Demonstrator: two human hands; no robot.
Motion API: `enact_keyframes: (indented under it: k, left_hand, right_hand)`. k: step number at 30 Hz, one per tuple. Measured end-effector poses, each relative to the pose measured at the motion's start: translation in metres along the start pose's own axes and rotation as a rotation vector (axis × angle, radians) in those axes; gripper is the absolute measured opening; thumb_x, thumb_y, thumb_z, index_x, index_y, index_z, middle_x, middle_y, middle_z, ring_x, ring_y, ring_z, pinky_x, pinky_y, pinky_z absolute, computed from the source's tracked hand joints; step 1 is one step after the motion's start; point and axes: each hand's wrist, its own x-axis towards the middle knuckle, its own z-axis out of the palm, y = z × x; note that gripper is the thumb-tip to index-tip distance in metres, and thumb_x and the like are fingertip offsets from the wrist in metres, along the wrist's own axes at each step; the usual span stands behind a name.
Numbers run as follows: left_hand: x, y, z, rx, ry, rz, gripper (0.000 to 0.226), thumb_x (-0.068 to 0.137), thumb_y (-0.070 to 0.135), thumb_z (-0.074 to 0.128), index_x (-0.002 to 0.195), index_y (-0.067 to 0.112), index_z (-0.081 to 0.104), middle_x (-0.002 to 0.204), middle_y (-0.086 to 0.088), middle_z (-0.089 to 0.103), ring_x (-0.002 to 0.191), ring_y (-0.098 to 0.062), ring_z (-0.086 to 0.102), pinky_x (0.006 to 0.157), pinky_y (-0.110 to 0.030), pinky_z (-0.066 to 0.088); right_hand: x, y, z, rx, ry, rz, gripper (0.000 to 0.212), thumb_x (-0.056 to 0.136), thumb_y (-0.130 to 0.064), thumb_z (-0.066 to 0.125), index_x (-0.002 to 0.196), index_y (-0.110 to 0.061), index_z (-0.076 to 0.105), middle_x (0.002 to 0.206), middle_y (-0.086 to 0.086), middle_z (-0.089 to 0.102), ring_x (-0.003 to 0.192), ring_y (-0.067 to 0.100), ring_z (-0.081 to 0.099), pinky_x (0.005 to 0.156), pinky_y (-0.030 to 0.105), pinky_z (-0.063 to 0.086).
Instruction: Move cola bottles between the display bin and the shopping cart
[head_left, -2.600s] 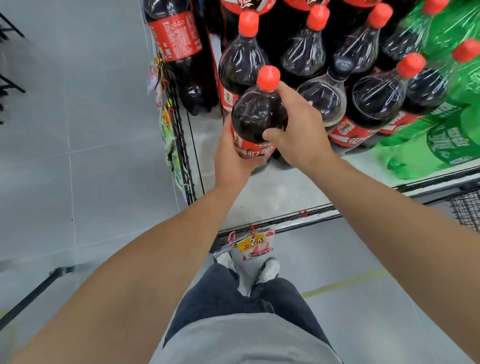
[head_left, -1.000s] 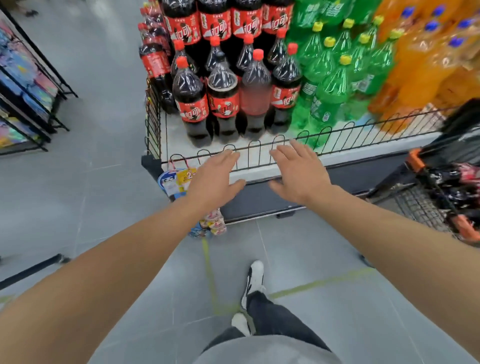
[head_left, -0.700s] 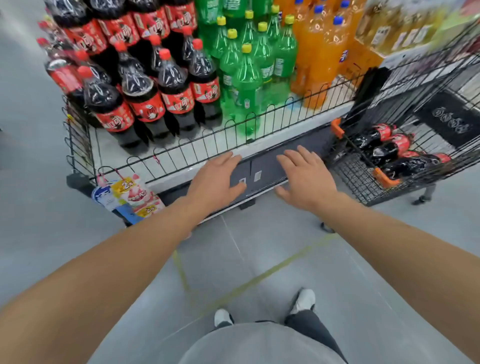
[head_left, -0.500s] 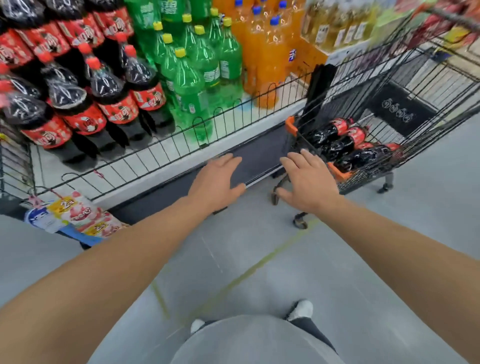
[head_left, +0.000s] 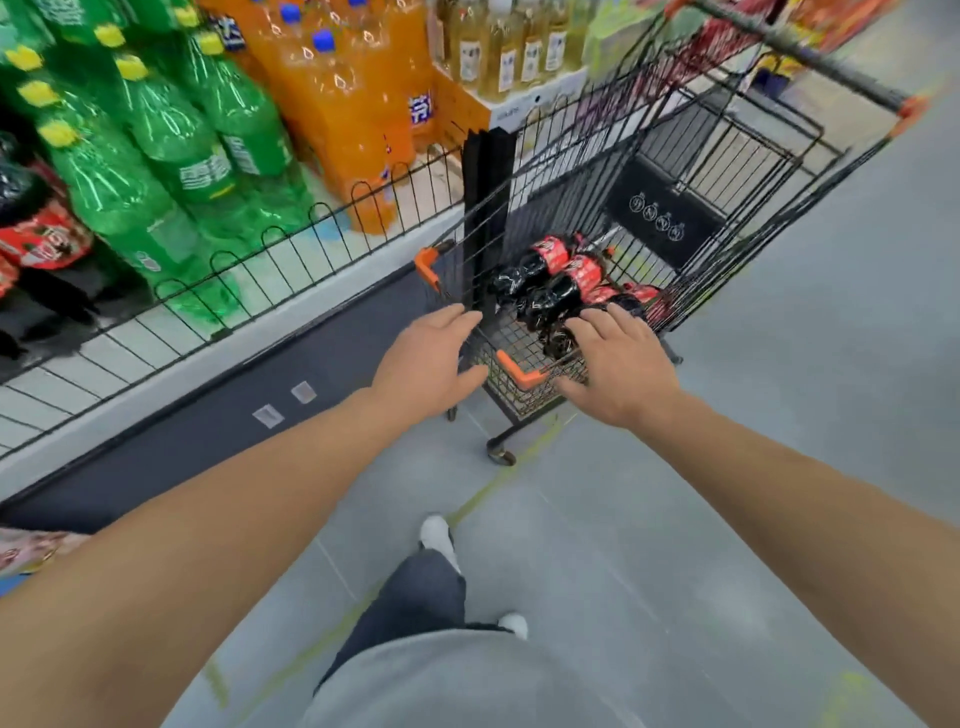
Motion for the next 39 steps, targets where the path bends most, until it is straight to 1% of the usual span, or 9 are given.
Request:
enact_keyframes:
  k: [6, 12, 17, 22, 27, 30, 32, 35, 39]
  left_hand:
    - [0.097, 0.014, 0.030, -0.067, -0.048, 0.015, 0.074, 0.096, 0.043, 0.062, 0.157, 0.020, 0.029, 0.164, -0.007, 0.026, 0.150, -0.026, 0.026, 0.119, -0.036, 0.026]
    - [0.196, 0.013, 0.057, -0.102, -0.135, 0.038, 0.074, 0.093, 0.041, 0.065, 0.155, 0.015, 0.034, 0.161, -0.011, 0.032, 0.147, -0.029, 0.031, 0.120, -0.039, 0.028]
    - [0.265, 0.018, 0.077, -0.107, -0.211, 0.063, 0.074, 0.093, 0.042, 0.064, 0.155, 0.016, 0.033, 0.161, -0.009, 0.032, 0.145, -0.028, 0.034, 0.119, -0.039, 0.030]
    - [0.318, 0.032, 0.104, -0.118, -0.308, 0.054, 0.075, 0.095, 0.046, 0.061, 0.158, 0.020, 0.028, 0.164, -0.003, 0.026, 0.150, -0.022, 0.025, 0.120, -0.036, 0.025]
    - [0.367, 0.044, 0.141, -0.127, -0.366, 0.048, 0.075, 0.094, 0.044, 0.063, 0.156, 0.016, 0.032, 0.162, -0.009, 0.031, 0.146, -0.028, 0.033, 0.119, -0.039, 0.030]
    - [0.398, 0.052, 0.166, -0.148, -0.407, -0.030, 0.075, 0.094, 0.045, 0.062, 0.156, 0.020, 0.029, 0.163, -0.005, 0.027, 0.148, -0.026, 0.030, 0.118, -0.044, 0.033]
    - [0.417, 0.057, 0.184, -0.168, -0.427, -0.064, 0.076, 0.094, 0.045, 0.062, 0.157, 0.018, 0.029, 0.163, -0.006, 0.028, 0.149, -0.025, 0.029, 0.119, -0.042, 0.032]
    - [0.435, 0.063, 0.210, -0.158, -0.505, -0.093, 0.079, 0.094, 0.047, 0.061, 0.157, 0.016, 0.027, 0.163, -0.009, 0.028, 0.148, -0.026, 0.030, 0.120, -0.039, 0.031]
    - [0.444, 0.068, 0.238, -0.140, -0.628, -0.177, 0.094, 0.085, 0.059, 0.067, 0.158, 0.017, 0.025, 0.162, -0.005, 0.029, 0.142, -0.029, 0.038, 0.113, -0.045, 0.040]
  right_hand:
    - [0.070, 0.057, 0.006, -0.003, -0.059, 0.051, 0.079, 0.097, -0.055, 0.055, 0.161, -0.019, 0.026, 0.168, 0.004, 0.026, 0.158, 0.031, 0.012, 0.128, 0.049, 0.014]
    - [0.149, 0.106, 0.011, 0.038, -0.185, 0.142, 0.078, 0.098, -0.055, 0.054, 0.161, -0.019, 0.025, 0.169, 0.005, 0.024, 0.158, 0.031, 0.012, 0.129, 0.049, 0.013]
    - [0.188, 0.142, 0.017, 0.091, -0.248, 0.241, 0.075, 0.100, -0.051, 0.053, 0.161, -0.017, 0.026, 0.168, 0.007, 0.024, 0.157, 0.030, 0.013, 0.129, 0.045, 0.012]
    - [0.227, 0.188, 0.036, 0.150, -0.306, 0.313, 0.076, 0.100, -0.050, 0.053, 0.161, -0.015, 0.024, 0.169, 0.009, 0.023, 0.157, 0.033, 0.013, 0.129, 0.047, 0.015]
    - [0.282, 0.235, 0.055, 0.148, -0.313, 0.282, 0.076, 0.099, -0.048, 0.054, 0.159, -0.010, 0.028, 0.164, 0.013, 0.032, 0.154, 0.034, 0.024, 0.128, 0.045, 0.018]
    - [0.317, 0.263, 0.065, 0.156, -0.357, 0.292, 0.070, 0.100, -0.046, 0.054, 0.156, -0.010, 0.033, 0.159, 0.013, 0.037, 0.150, 0.034, 0.029, 0.126, 0.043, 0.024]
    - [0.339, 0.282, 0.078, 0.173, -0.388, 0.308, 0.069, 0.100, -0.046, 0.054, 0.155, -0.010, 0.034, 0.156, 0.013, 0.039, 0.148, 0.035, 0.033, 0.124, 0.044, 0.028]
    - [0.368, 0.302, 0.103, 0.258, -0.452, 0.388, 0.075, 0.099, -0.049, 0.056, 0.157, -0.008, 0.032, 0.159, 0.015, 0.037, 0.148, 0.037, 0.033, 0.124, 0.045, 0.028]
    - [0.393, 0.318, 0.137, 0.445, -0.515, 0.610, 0.080, 0.096, -0.050, 0.061, 0.156, -0.005, 0.033, 0.158, 0.019, 0.036, 0.147, 0.035, 0.036, 0.121, 0.044, 0.032]
